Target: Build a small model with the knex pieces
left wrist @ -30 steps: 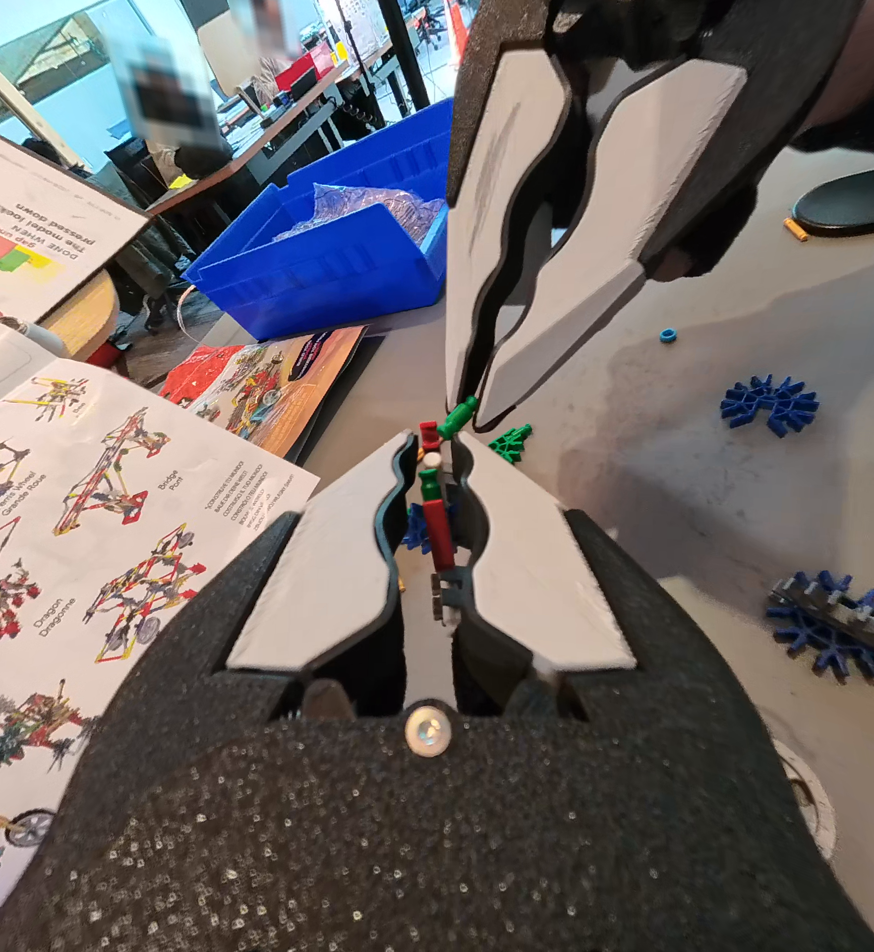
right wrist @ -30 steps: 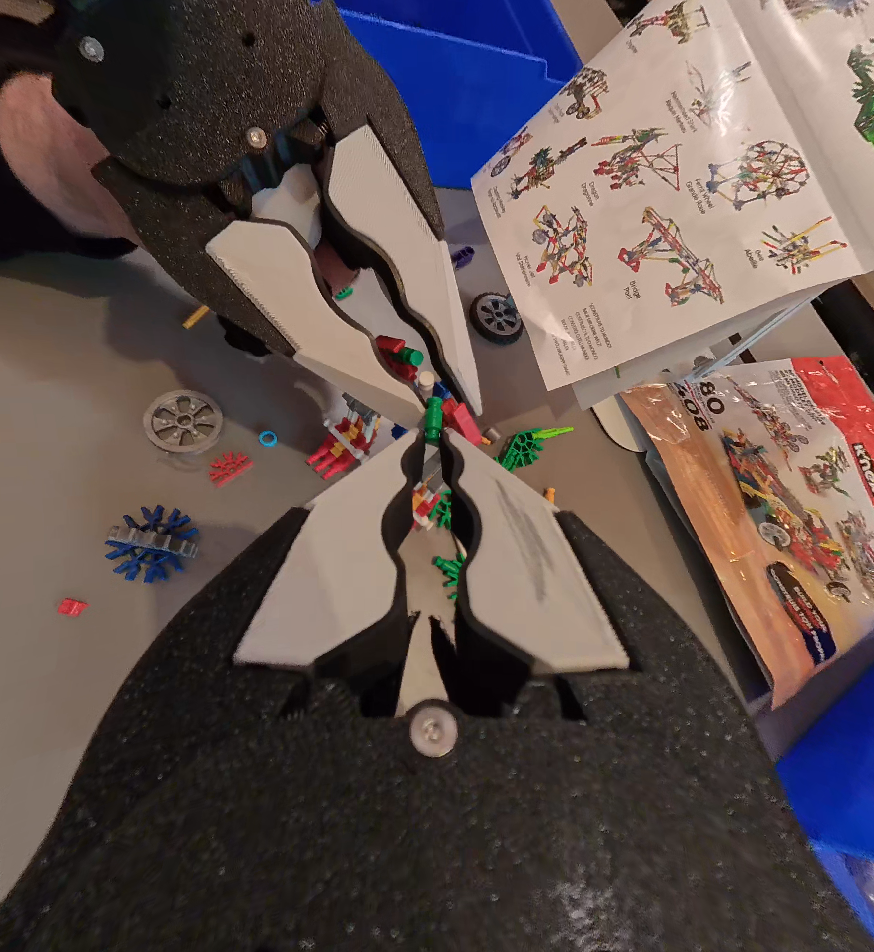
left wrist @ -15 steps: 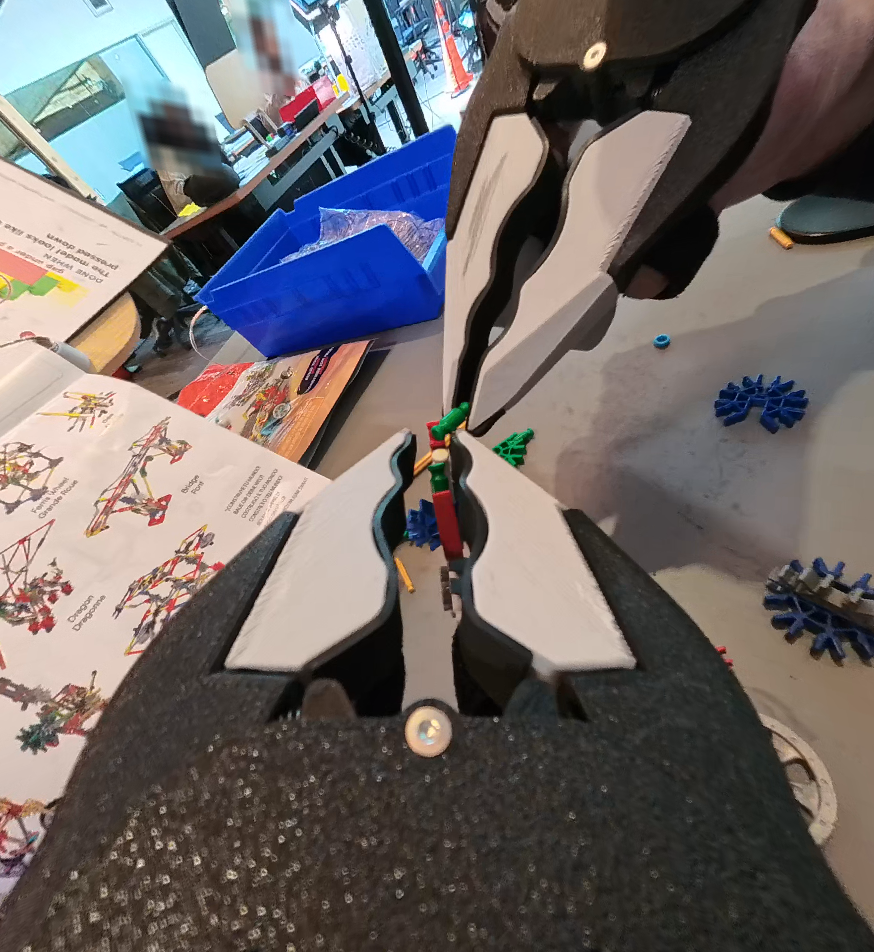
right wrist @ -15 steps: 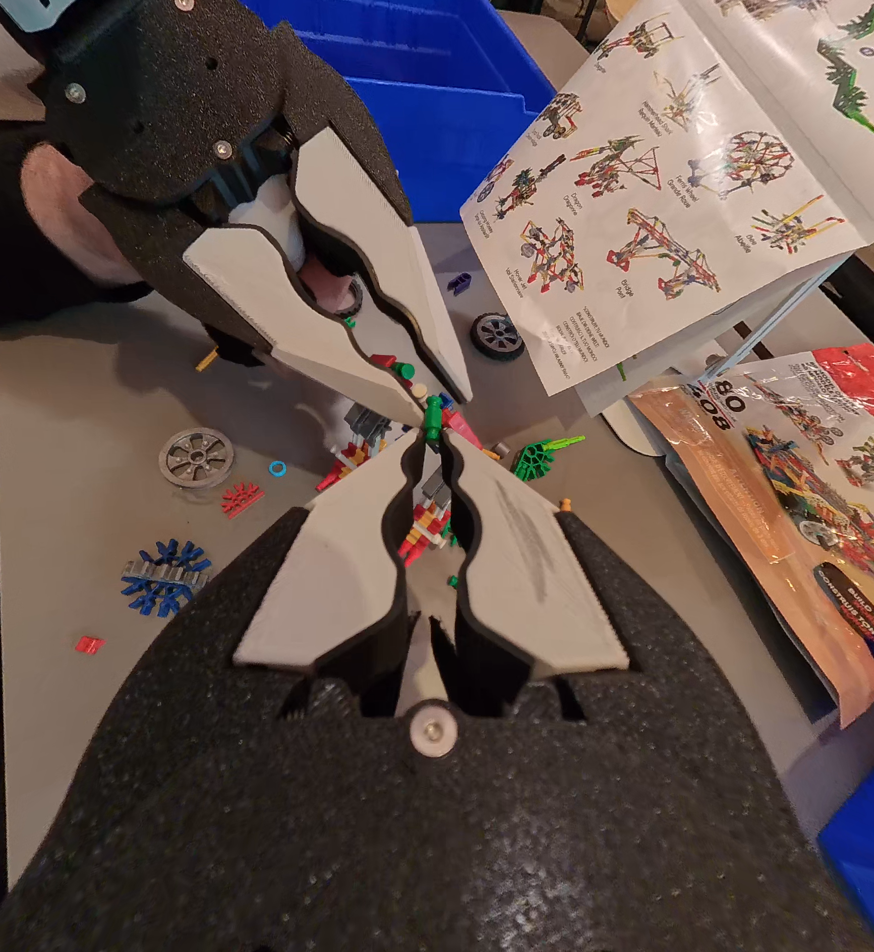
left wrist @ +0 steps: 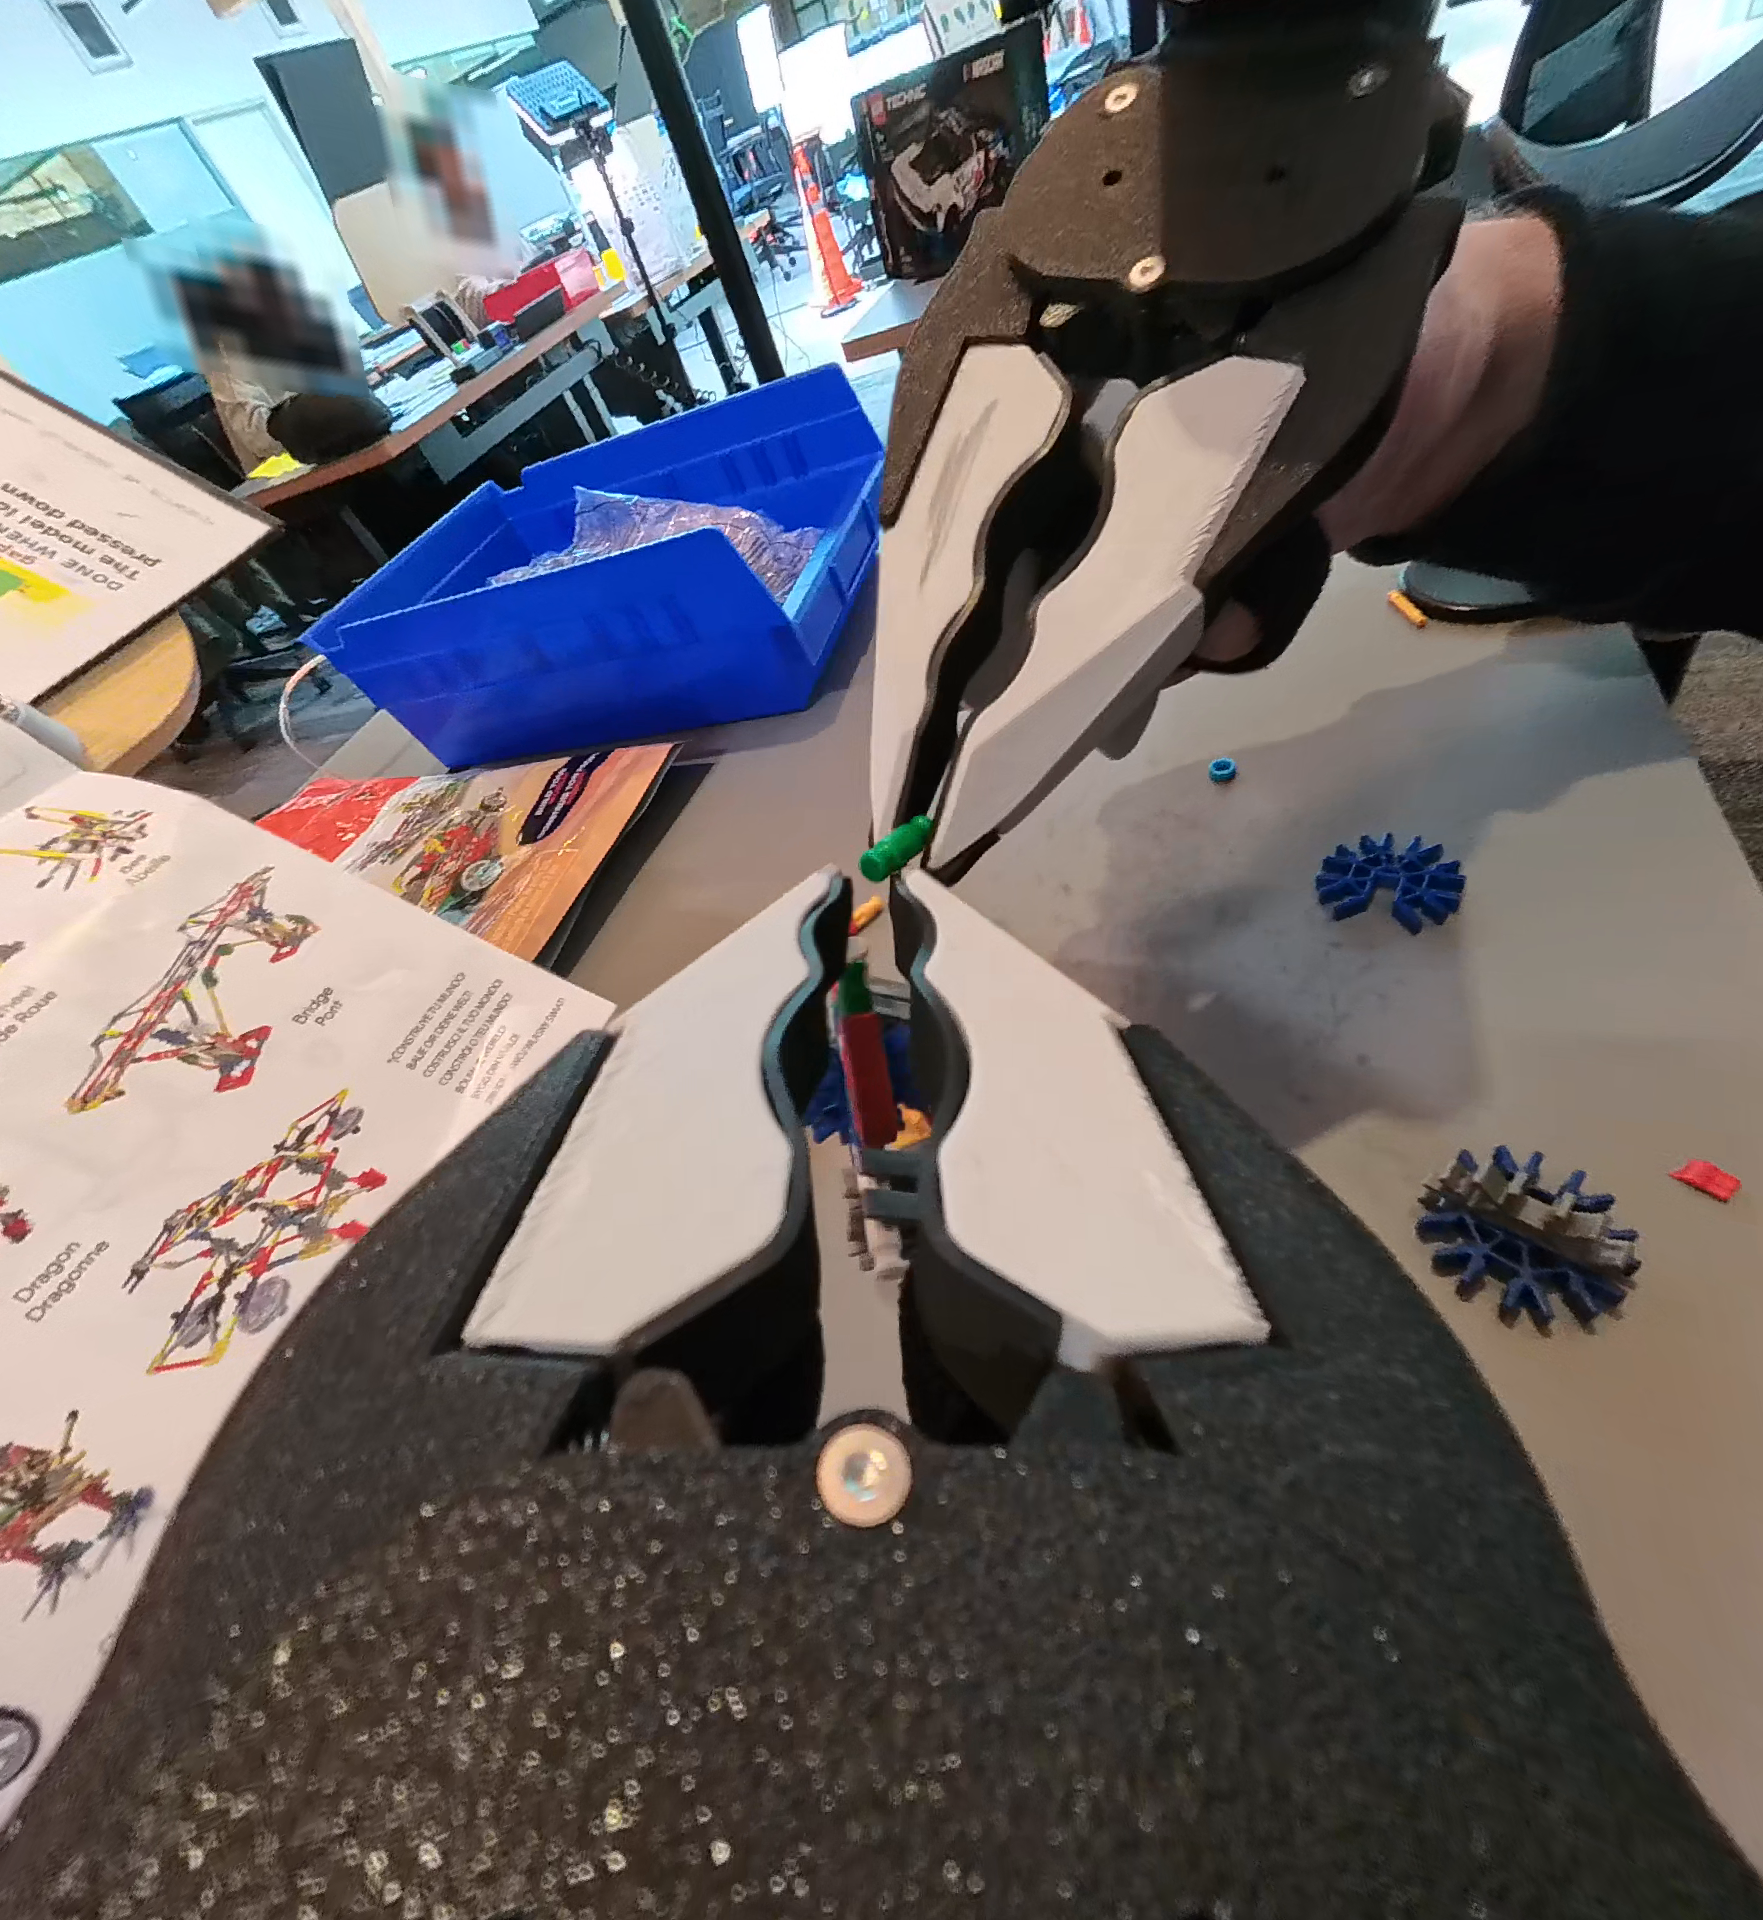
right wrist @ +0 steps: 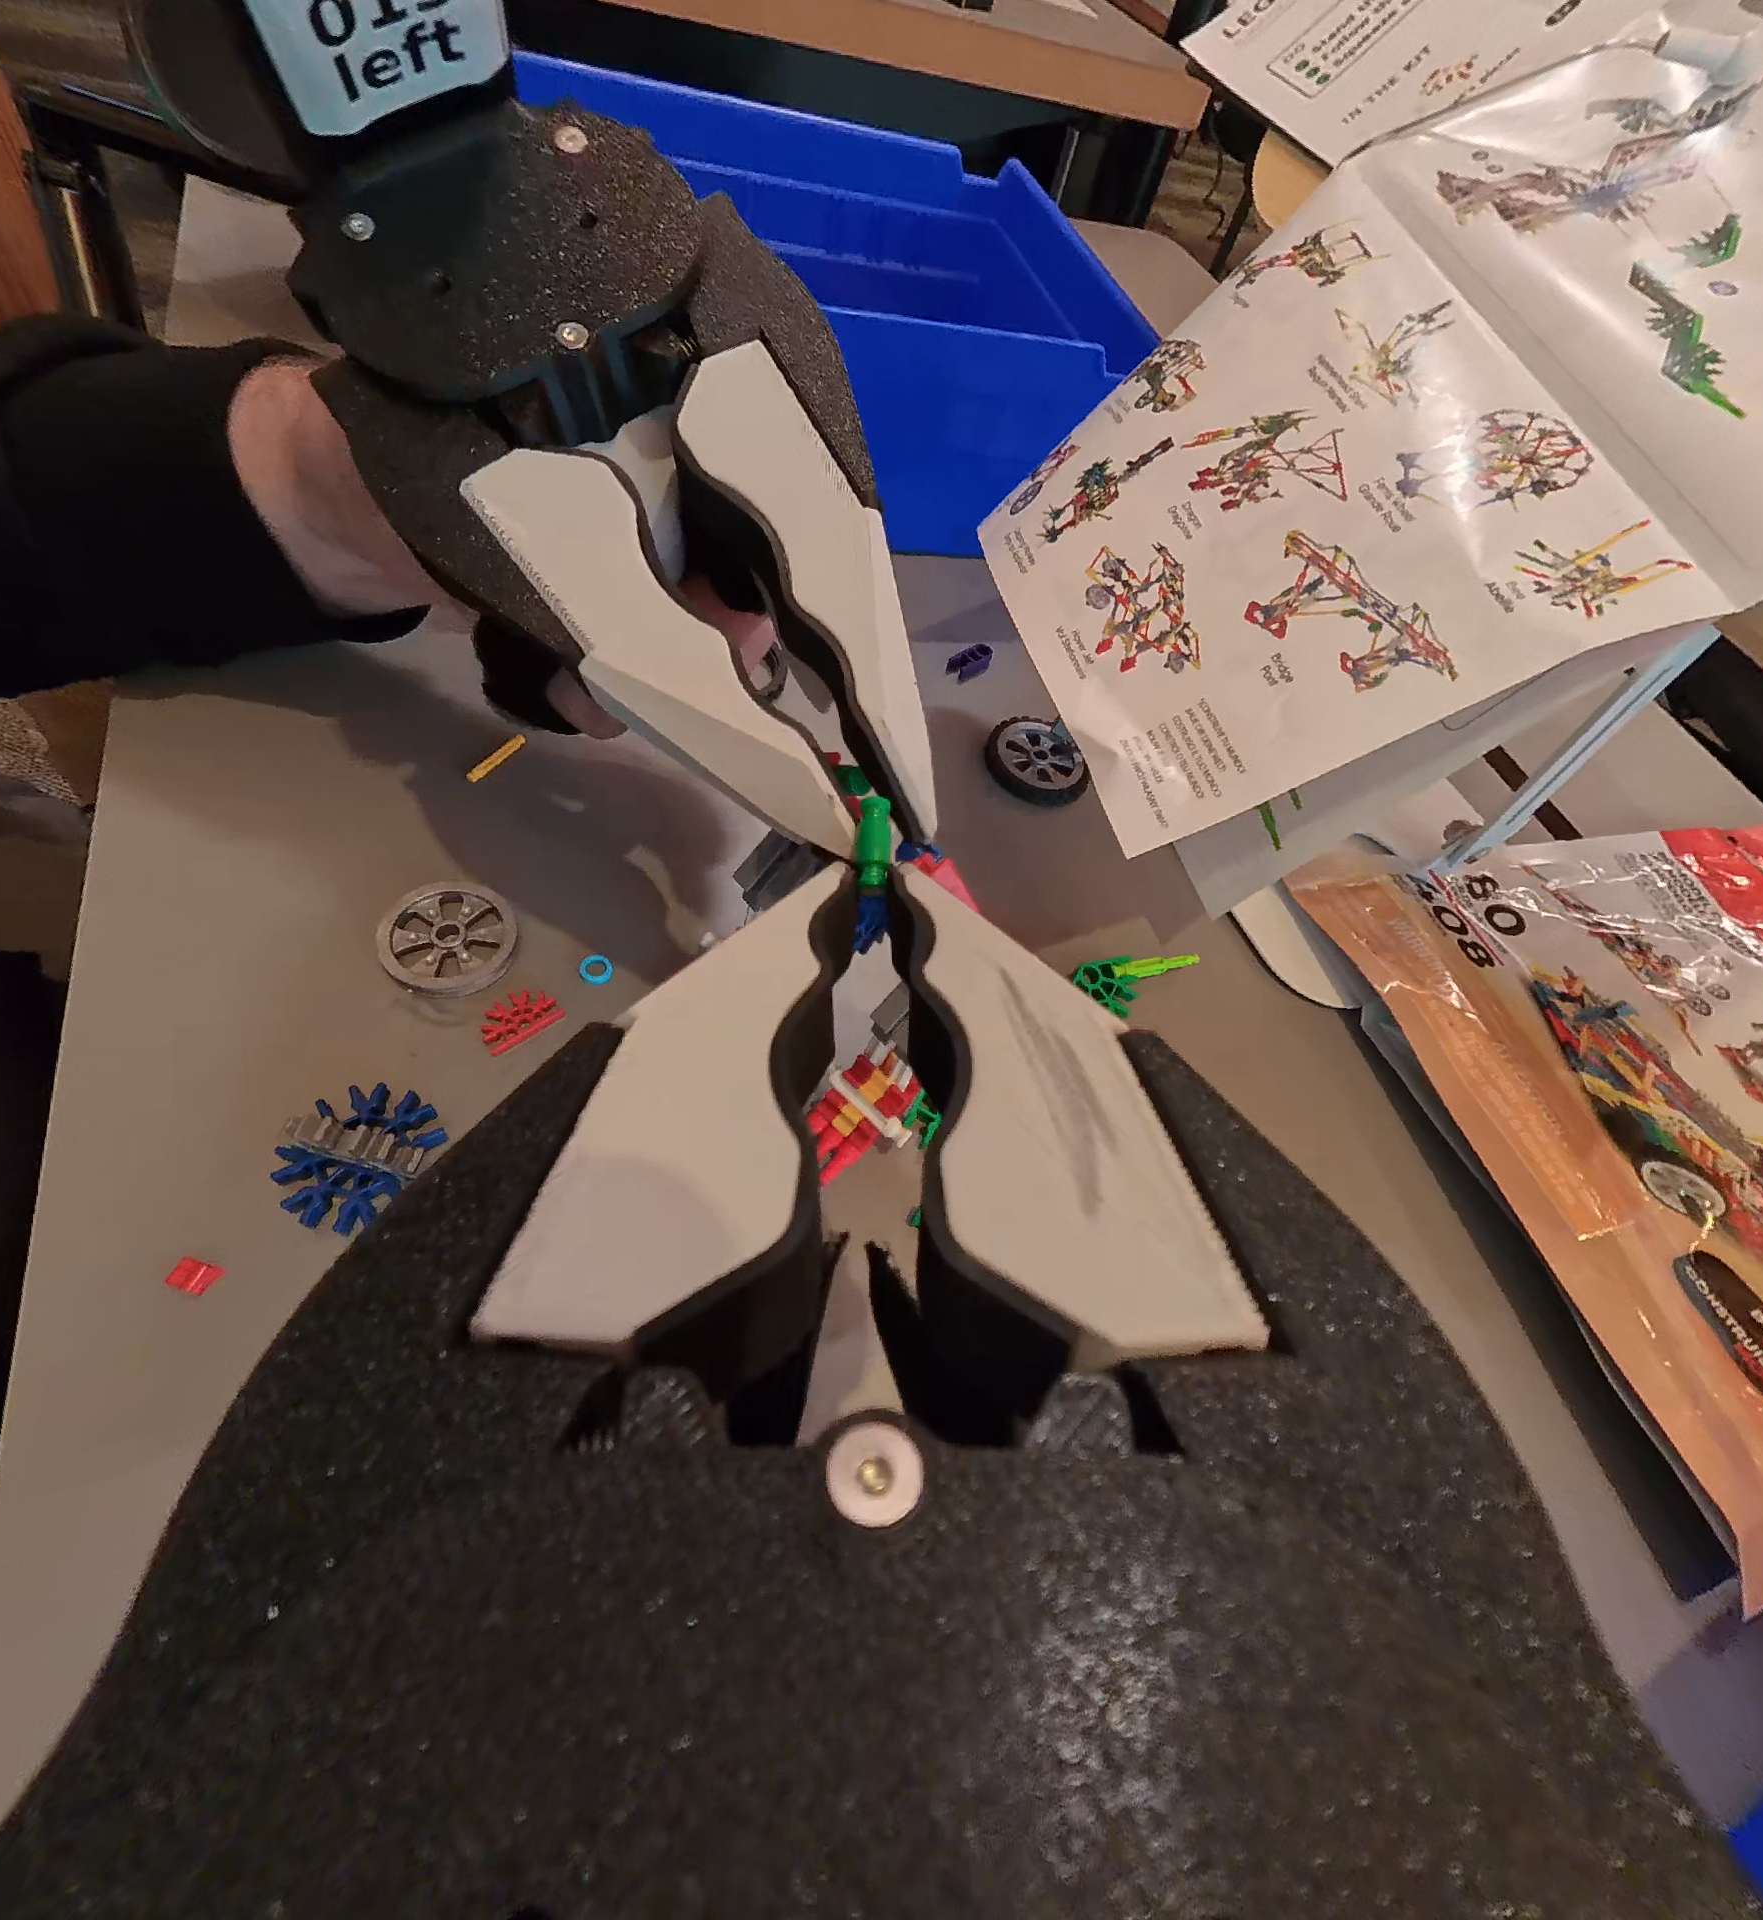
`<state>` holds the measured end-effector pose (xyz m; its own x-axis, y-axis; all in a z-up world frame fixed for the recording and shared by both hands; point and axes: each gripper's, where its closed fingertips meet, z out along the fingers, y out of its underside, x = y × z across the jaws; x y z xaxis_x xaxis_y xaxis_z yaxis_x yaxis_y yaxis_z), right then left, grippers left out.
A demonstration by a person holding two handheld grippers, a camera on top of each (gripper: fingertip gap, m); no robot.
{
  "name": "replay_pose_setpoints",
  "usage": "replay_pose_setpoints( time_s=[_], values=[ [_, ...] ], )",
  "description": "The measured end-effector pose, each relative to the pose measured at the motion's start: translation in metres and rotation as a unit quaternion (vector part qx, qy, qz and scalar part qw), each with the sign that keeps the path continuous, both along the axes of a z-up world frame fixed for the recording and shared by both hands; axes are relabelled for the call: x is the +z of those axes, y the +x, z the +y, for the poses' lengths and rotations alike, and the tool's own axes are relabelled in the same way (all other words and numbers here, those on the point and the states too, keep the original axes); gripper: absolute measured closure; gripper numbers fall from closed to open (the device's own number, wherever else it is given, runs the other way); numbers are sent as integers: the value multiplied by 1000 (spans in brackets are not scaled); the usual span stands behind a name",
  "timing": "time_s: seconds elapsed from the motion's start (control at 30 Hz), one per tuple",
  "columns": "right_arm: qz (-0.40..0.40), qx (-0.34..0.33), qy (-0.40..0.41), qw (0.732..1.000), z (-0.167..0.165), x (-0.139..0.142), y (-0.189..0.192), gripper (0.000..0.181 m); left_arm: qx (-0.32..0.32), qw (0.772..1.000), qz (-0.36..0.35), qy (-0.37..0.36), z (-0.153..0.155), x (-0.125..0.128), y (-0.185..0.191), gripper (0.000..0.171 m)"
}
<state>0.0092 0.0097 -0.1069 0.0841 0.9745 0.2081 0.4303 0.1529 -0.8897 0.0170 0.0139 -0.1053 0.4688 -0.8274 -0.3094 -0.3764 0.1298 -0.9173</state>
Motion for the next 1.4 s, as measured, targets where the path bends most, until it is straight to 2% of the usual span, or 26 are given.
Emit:
replay_pose_setpoints(
  time_s=[0.47,0.63,0.93,1.2,1.4],
  values=[
    [26,39,10,999,-8,9,1,176,-41,998,-47,-28,-11,9,2,167],
    [29,44,11,999,-5,8,2,176,-55,996,-59,-30,-15,15,2,158],
    [33,69,8,997,-6,6,-2,176,-62,995,-72,-32,-16,18,5,167],
    [15,66,34,997,-4,6,-3,176,-50,996,-64,-27,-13,17,5,159],
    [-8,62,55,997,-2,5,-2,176,-46,997,-60,-25,-12,17,6,162]
  ],
)
